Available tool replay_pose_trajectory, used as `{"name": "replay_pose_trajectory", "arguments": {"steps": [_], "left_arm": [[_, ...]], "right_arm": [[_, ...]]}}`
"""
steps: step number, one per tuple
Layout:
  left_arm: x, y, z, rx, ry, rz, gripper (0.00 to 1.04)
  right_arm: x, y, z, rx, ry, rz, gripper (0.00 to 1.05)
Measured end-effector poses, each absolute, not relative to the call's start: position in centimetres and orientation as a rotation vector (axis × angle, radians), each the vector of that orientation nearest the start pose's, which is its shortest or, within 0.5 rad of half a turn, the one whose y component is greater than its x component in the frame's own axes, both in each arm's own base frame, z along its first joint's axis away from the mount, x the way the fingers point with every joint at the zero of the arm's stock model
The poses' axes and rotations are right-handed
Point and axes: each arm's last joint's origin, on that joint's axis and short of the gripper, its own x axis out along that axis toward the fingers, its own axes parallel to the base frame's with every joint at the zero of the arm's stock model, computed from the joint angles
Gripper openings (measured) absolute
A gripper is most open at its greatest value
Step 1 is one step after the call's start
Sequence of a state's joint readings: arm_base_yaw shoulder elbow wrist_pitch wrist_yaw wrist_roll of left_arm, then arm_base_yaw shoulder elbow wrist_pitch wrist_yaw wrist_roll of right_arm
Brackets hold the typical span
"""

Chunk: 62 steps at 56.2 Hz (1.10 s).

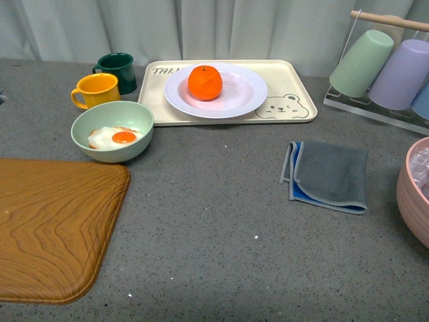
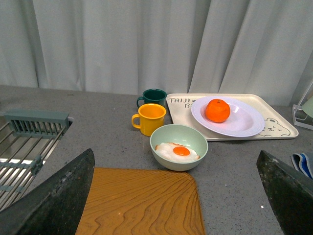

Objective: Place orange and plate with both arms

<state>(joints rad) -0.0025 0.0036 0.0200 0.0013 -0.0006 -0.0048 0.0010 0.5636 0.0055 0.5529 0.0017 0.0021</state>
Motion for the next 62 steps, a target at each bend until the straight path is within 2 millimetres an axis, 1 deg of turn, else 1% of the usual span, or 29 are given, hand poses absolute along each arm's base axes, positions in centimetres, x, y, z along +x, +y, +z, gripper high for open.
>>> {"name": "replay_pose_trajectory", "arguments": {"steps": [24, 52, 58, 62], "left_arm": [[9.7, 0.0, 17.0, -0.005, -0.018, -0.002, 0.98], [9.7, 0.0, 17.0, -0.005, -0.018, -0.002, 0.98], [9.7, 0.0, 17.0, -0.005, -0.018, -0.002, 0.98], [9.7, 0.0, 17.0, -0.005, -0.018, -0.002, 0.98]], "right_arm": [[11.9, 0.0, 16.8, 0.002, -0.007, -0.001, 0.01], [11.0, 0.0, 16.8, 0.002, -0.009, 0.0, 0.01], [10.8, 0.0, 16.8, 0.002, -0.008, 0.0, 0.01], [10.1, 0.0, 16.3, 0.002, 0.028, 0.002, 0.01]]}}
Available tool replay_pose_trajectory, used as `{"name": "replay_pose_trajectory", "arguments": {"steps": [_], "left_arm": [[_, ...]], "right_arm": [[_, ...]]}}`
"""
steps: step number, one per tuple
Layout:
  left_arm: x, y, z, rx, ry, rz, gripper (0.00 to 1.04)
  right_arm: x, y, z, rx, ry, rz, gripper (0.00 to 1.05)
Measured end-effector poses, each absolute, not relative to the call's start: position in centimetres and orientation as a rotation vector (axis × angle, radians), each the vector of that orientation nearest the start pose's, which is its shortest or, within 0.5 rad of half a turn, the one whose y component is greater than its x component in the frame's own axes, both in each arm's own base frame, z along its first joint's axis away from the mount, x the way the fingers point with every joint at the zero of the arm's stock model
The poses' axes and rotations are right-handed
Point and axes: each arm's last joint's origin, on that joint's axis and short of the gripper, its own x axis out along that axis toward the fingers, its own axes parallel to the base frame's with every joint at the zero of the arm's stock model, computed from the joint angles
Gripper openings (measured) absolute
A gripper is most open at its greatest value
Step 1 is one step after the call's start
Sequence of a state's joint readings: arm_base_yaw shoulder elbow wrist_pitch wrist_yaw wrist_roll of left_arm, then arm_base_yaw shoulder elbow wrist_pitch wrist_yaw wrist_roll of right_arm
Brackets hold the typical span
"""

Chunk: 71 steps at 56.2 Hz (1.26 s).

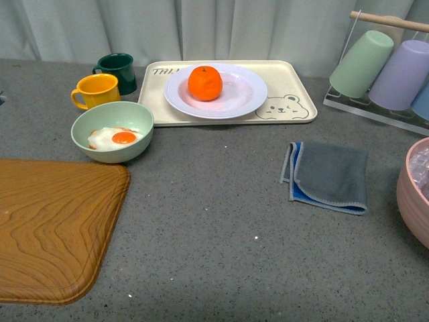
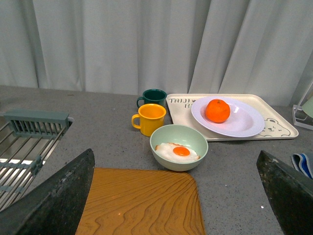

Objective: Place orange and plate with both arms

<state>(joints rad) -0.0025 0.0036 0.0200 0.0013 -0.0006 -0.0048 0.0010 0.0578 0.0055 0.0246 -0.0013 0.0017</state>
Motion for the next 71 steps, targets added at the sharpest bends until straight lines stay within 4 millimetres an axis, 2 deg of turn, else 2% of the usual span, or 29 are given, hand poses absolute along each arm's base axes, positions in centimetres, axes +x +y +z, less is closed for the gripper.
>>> {"name": "replay_pose_trajectory", "arguments": {"steps": [6, 10, 37, 40, 71], "left_arm": [[9.66, -0.02, 17.01, -0.005, -0.017, -0.002, 0.98], [9.67, -0.02, 17.01, -0.004, -0.017, -0.002, 0.98], [9.66, -0.02, 17.01, -0.005, -0.017, -0.002, 0.98], [9.66, -0.02, 17.01, -0.005, -0.017, -0.002, 0.98], [9.66, -0.02, 17.01, -0.005, -0.017, -0.002, 0.98]], "right_arm": [[9.77, 0.01, 16.53, 0.001, -0.003, 0.002, 0.01], [9.77, 0.01, 16.53, 0.001, -0.002, 0.002, 0.18], [9.76, 0.01, 16.53, 0.002, -0.003, 0.002, 0.97], [9.76, 0.01, 16.53, 0.001, -0.003, 0.002, 0.94], [9.76, 0.01, 16.53, 0.001, -0.003, 0.002, 0.95]]}}
